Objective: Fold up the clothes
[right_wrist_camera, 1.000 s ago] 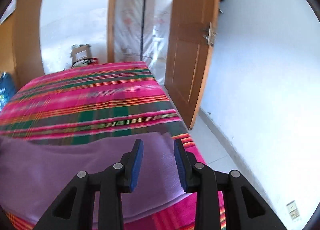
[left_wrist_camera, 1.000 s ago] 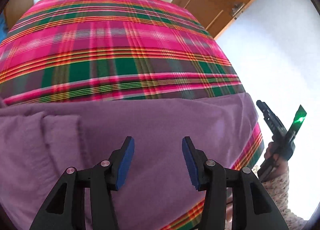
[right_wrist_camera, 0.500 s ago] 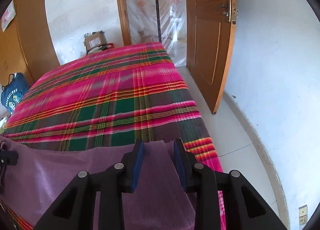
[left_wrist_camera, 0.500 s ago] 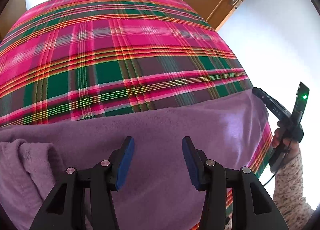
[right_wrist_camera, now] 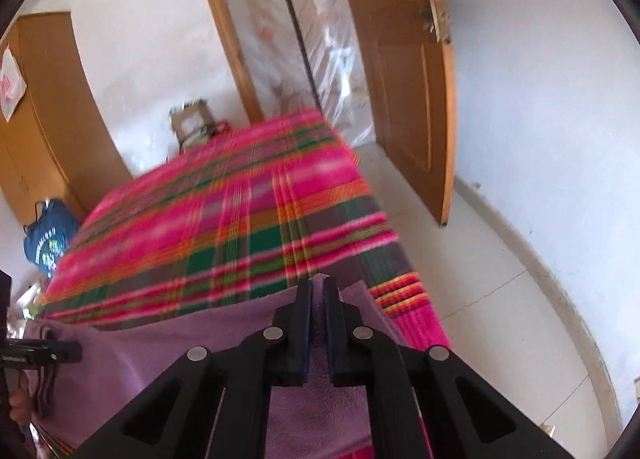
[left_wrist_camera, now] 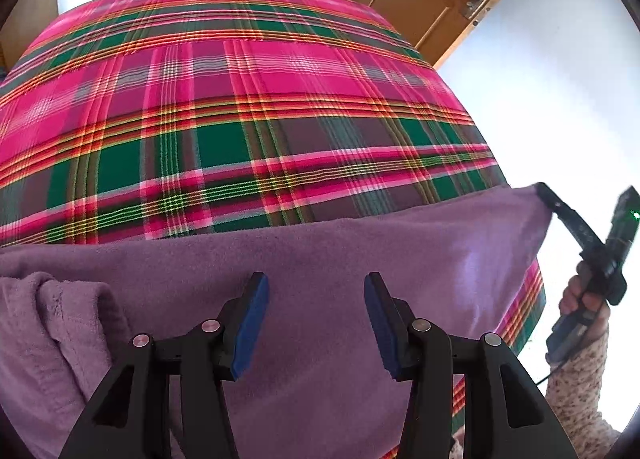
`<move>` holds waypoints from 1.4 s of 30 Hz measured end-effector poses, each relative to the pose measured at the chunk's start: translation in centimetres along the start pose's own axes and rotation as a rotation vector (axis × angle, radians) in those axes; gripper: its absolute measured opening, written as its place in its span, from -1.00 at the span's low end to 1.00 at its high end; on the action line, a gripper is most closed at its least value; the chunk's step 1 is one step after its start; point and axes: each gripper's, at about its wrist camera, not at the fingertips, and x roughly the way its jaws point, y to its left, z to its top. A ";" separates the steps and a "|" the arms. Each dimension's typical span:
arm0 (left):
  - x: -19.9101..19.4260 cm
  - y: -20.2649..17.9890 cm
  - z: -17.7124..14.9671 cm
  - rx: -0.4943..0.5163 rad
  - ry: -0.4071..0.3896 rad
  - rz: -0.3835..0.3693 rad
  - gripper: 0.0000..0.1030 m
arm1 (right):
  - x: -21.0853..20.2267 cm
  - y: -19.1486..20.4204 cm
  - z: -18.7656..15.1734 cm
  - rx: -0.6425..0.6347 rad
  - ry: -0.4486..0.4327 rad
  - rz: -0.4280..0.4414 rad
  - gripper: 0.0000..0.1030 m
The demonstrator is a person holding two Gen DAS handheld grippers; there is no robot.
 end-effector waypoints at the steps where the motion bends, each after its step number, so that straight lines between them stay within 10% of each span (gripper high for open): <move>1: 0.0 0.0 0.0 -0.004 0.000 0.000 0.00 | -0.1 0.2 0.2 -0.011 -0.005 -0.012 -0.89; 11: 0.3 -0.1 0.2 -0.018 -0.005 0.010 0.00 | 4.2 -0.7 0.2 -0.039 0.083 -0.242 -0.99; 20: 0.3 -1.1 -0.2 -0.034 -0.013 -0.031 0.02 | 2.1 -2.3 -0.5 0.017 0.044 -0.144 -0.87; 25: 0.3 -2.5 -0.7 -0.019 -0.015 -0.062 0.02 | -0.1 -3.4 -2.1 0.065 0.016 -0.061 -0.15; 42: 1.3 -4.7 -1.7 -0.009 0.015 -0.097 0.02 | 0.1 -3.0 -5.6 0.048 0.045 -0.101 0.03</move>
